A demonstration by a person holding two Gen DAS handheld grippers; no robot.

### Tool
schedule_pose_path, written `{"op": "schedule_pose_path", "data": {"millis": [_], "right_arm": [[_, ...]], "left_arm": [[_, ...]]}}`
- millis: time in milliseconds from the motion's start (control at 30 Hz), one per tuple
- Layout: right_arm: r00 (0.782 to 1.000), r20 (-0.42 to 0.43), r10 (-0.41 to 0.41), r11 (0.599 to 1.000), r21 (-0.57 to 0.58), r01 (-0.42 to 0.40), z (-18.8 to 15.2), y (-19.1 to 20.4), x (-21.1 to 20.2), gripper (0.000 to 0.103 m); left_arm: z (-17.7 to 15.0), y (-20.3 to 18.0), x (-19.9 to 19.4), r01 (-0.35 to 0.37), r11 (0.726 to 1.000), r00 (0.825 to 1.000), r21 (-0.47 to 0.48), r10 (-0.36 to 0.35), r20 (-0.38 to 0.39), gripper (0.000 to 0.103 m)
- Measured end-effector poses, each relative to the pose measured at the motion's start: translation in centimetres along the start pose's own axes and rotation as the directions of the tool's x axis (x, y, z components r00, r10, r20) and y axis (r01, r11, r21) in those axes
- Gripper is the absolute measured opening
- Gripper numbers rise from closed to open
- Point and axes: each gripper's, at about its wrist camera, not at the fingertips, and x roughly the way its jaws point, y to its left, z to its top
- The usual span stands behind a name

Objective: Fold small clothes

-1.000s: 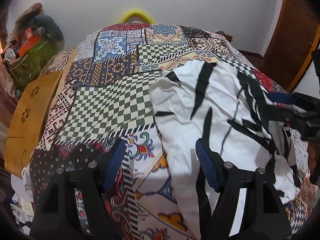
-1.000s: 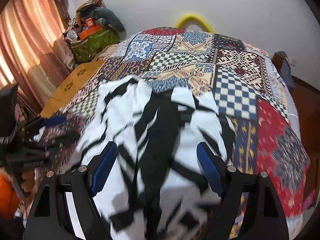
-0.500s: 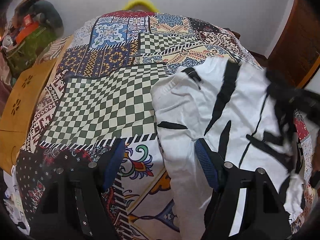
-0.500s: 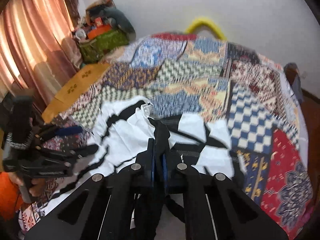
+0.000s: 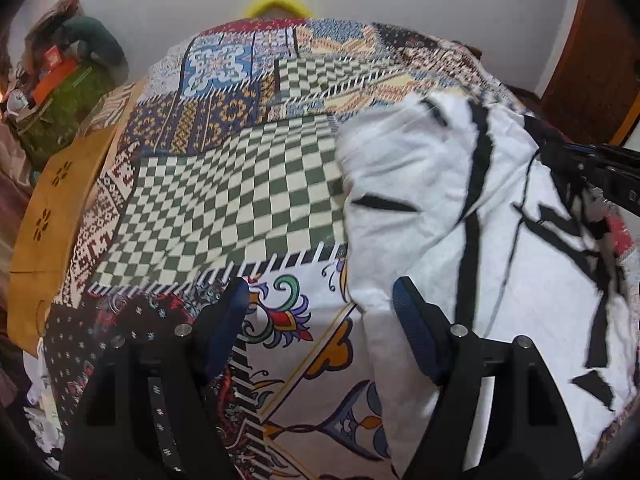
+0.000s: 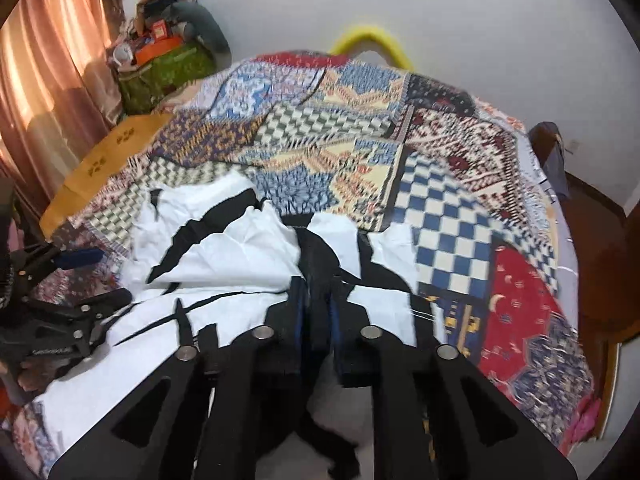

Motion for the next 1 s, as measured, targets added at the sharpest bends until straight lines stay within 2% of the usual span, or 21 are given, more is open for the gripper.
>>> {"op": "schedule_pose_path", "data": {"millis": [67,133,200,333,500,567,700,767,833,900,1000], "right_arm": [[0.999,0.035,-0.034,0.999,-0.003,0.034,0.0,0.2,-1.6,0.037],[0.997,0.078,-0.025,0.999,-0.023,0.027,-0.1,0.8,-3.1,0.049],[0.996,0.084,0.001,0.999,-0.044,0.003,-0.2,1.5,-3.5,0.05],[0.999,0.015,0.047,0.996,-0.081,-0.046,-1.1,2.5,-1.6,0.052],[0.998,-0.043,0.056,0.993,-0.106,-0.06,-3.2,2.5,0.8,0.052],[0.997,-0.035,0.067,0.992,-0.105,-0.07,-3.7,2.3,0.6,0.052],[0.995,-0.034,0.09,0.993,-0.076,-0.093,-4.4,1.6,0.3,0.051],[0.995,-0.035,0.089,0.994,-0.063,-0.091,-4.4,1.6,-0.2,0.052],[0.996,-0.012,0.091,0.995,-0.041,-0.092,-4.1,1.3,-1.1,0.052],[0.994,0.039,0.099,0.995,-0.03,-0.098,-3.9,1.3,-2.3,0.052],[0.988,0.095,0.125,0.992,-0.042,-0.122,-3.2,2.2,-4.2,0.052]], "left_arm": [[0.8,0.1,-0.8,0.021,1.0,1.0,-0.007,-0.021,0.019,0.074],[1.5,-0.1,-1.4,0.034,0.999,0.999,-0.008,-0.033,0.04,0.074],[2.4,-0.5,-1.5,0.046,0.999,0.998,-0.008,-0.045,0.054,0.074],[4.4,-1.2,0.1,0.06,0.998,0.997,-0.003,-0.06,0.043,0.074],[6.6,-1.0,2.5,0.032,0.999,0.999,0.004,-0.032,0.033,0.074],[7.3,-0.6,3.5,0.02,1.0,0.999,-0.001,-0.02,0.027,0.076],[8.4,0.9,4.4,-0.055,0.997,0.998,-0.05,0.057,0.04,0.076],[8.6,2.0,4.1,-0.05,0.993,0.998,-0.111,0.054,0.036,0.076],[8.4,2.8,3.2,-0.016,0.99,0.999,-0.141,0.021,0.036,0.076],[7.7,2.8,2.0,0.003,0.992,0.999,-0.125,0.003,0.049,0.076],[6.1,1.7,0.5,0.0,0.999,1.0,-0.039,0.001,0.028,0.076]]}}
